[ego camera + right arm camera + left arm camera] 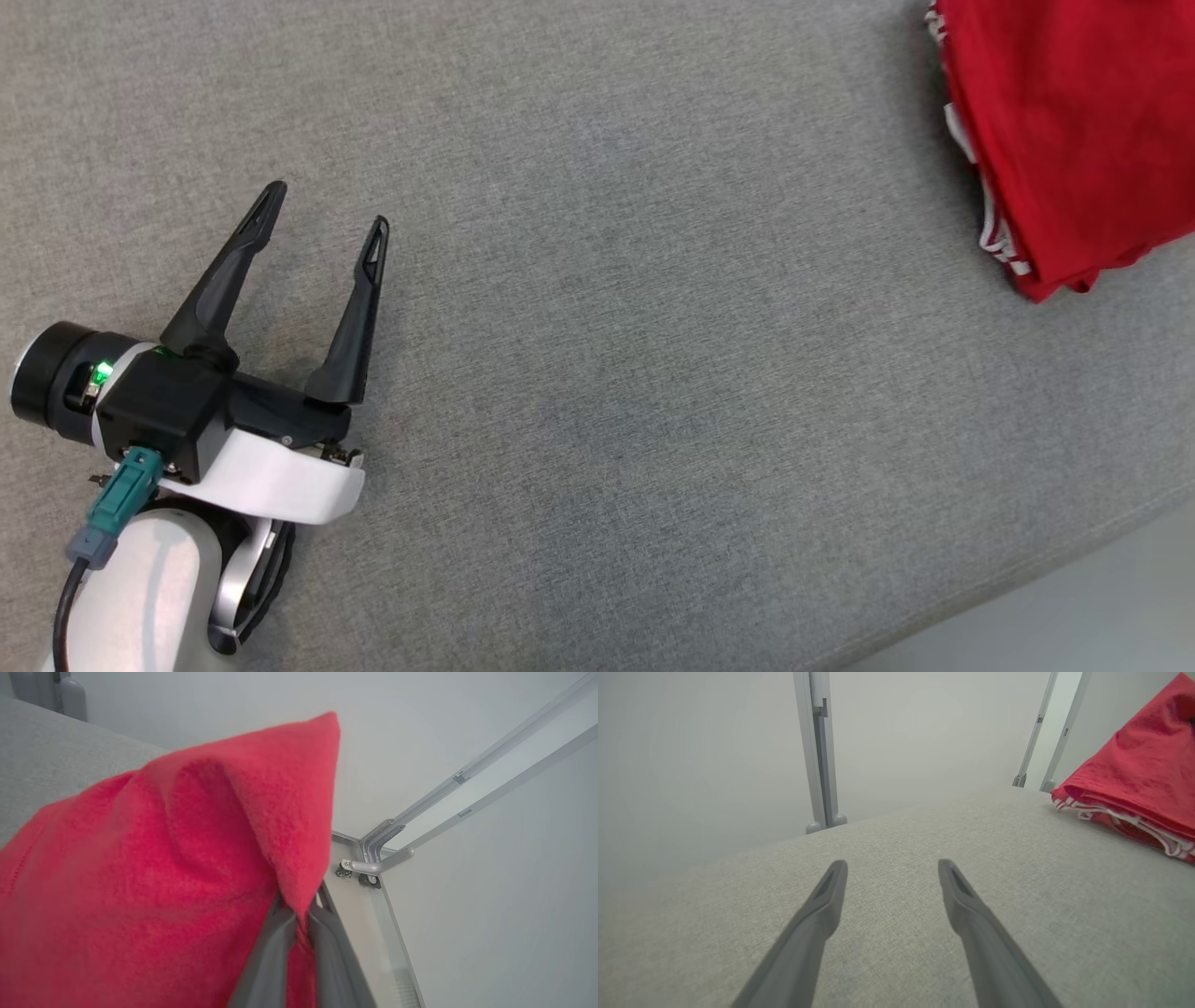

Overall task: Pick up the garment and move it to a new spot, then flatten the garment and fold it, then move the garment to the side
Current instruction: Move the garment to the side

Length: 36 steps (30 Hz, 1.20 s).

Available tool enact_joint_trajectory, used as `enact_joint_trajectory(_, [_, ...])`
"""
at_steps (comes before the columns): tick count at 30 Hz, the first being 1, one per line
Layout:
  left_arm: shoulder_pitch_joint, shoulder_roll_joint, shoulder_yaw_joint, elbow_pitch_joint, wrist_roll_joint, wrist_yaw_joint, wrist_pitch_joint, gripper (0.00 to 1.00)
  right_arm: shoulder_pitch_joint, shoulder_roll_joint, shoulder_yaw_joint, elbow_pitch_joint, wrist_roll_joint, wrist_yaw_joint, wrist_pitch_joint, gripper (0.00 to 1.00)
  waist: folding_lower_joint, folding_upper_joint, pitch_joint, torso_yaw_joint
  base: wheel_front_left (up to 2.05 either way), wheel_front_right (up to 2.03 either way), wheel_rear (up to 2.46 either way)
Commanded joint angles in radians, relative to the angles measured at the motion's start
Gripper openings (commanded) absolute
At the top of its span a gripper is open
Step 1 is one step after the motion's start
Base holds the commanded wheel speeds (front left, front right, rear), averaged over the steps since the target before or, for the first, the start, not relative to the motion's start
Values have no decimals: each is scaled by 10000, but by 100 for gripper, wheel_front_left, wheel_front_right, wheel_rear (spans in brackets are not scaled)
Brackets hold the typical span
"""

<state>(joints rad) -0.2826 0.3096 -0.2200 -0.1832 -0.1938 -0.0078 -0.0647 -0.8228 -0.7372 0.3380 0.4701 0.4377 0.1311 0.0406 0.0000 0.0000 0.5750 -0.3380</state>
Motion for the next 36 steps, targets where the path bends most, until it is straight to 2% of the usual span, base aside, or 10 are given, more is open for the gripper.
enact_joint_trajectory(1, [-244,116,18,-27,47,-36,2,100,-382,130,-95,480,-123,-6,-422,45,0,0,152,63,0,0,0])
enact_joint_trajectory(2, [-260,143,19,-23,51,-45,11,100,-471,219,-179,827,-215,-4,-519,100,0,0,194,76,0,0,0])
enact_joint_trajectory(10, [-392,193,75,59,4,37,-52,100,-717,896,-504,2414,-523,-6,-1480,100,0,0,219,171,0,0,0])
enact_joint_trajectory(16, [-173,12,153,347,-223,196,-351,100,-188,1583,-1600,2524,-99,-4,-2739,100,0,0,-284,375,0,0,0])
enact_joint_trajectory(20, [43,-144,339,539,-396,395,-703,100,594,2254,-2556,1635,-200,-4,-3018,100,0,0,-844,520,0,0,0])
enact_joint_trajectory(27, [614,-432,681,776,-748,825,-1119,100,2721,4007,-4143,-1457,-1241,-4,-3066,100,0,0,-1905,1015,0,0,0])
enact_joint_trajectory(34, [1198,-839,1019,1007,-1076,1233,-1545,100,4813,5867,-4497,-4001,-2307,-4,-2486,100,0,0,-2892,1839,0,0,0])
enact_joint_trajectory(36, [1403,-871,1133,1107,-1140,1336,-1630,100,5283,6210,-4355,-4574,-2458,-3,-2260,100,0,0,-3149,2044,0,0,0])
